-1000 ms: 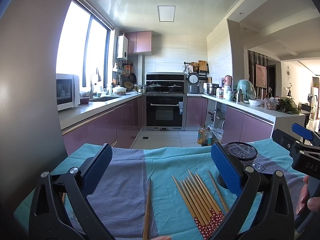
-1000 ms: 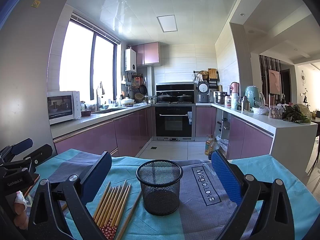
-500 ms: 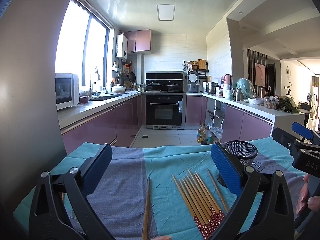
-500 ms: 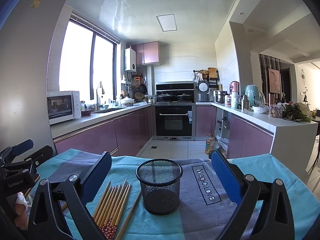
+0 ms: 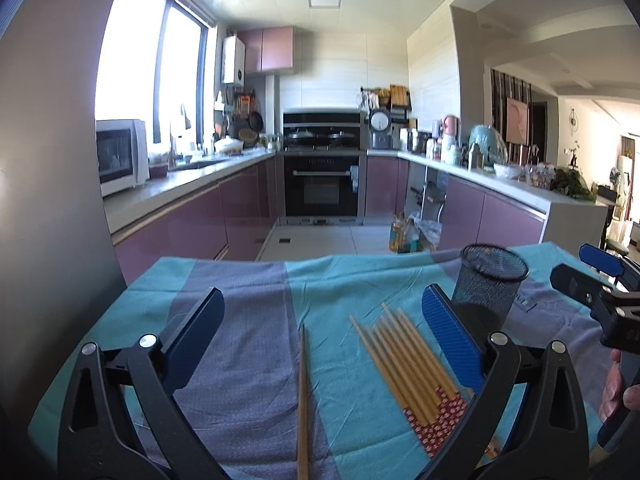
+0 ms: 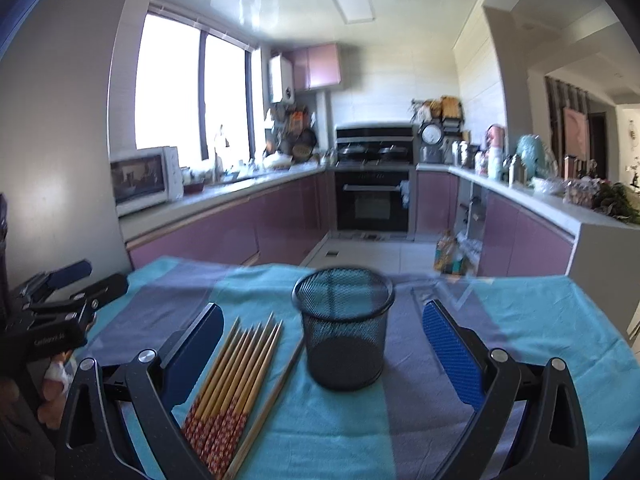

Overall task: Organize utensils
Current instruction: 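Lower the left tool and close it on a single loose wooden chopstick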

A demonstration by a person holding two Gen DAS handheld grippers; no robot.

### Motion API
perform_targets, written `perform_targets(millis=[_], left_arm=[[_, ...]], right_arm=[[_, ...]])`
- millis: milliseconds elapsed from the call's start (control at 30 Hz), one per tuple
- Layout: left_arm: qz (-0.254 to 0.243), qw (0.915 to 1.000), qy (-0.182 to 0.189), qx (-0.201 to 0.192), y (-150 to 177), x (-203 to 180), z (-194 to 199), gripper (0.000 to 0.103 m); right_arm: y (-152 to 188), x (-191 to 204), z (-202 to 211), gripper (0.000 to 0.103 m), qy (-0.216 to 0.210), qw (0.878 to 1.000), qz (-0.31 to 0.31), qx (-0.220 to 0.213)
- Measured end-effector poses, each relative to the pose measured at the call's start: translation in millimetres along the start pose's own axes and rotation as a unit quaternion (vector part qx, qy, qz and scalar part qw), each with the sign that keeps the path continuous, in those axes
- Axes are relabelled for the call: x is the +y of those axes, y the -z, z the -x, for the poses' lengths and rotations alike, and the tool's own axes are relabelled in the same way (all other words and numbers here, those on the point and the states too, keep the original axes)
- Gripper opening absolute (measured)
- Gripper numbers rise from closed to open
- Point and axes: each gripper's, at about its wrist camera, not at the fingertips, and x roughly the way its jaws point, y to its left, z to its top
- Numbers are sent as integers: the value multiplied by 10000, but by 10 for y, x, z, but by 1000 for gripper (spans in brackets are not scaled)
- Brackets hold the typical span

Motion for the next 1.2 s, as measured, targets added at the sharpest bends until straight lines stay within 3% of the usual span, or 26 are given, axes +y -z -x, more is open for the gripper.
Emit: perform_targets(millis=[167, 333, 600, 833, 967, 1200], left_arm=[[-75, 9970, 100, 770, 165, 123, -297, 95], [-135, 9883, 139, 1513, 400, 169, -618, 84], [-210, 9777, 319, 2064, 636, 176, -877, 65], [-85, 9652, 598, 2543, 684, 139, -1026, 36], [89, 9634, 785, 2563, 697, 151, -1027, 28], [325, 9526, 1326, 2718, 683, 51, -1020, 25]], right_arm=[[168, 141, -277, 95, -168, 9960, 221, 852], [322, 245, -556, 72, -451, 9861, 184, 1590], [431, 297, -841, 47, -645, 9704, -65, 2326], [457, 312, -936, 38, -664, 9645, -78, 2555], [456, 275, -938, 32, -677, 9627, -75, 2619], [424, 223, -934, 25, -748, 9582, -112, 2760]])
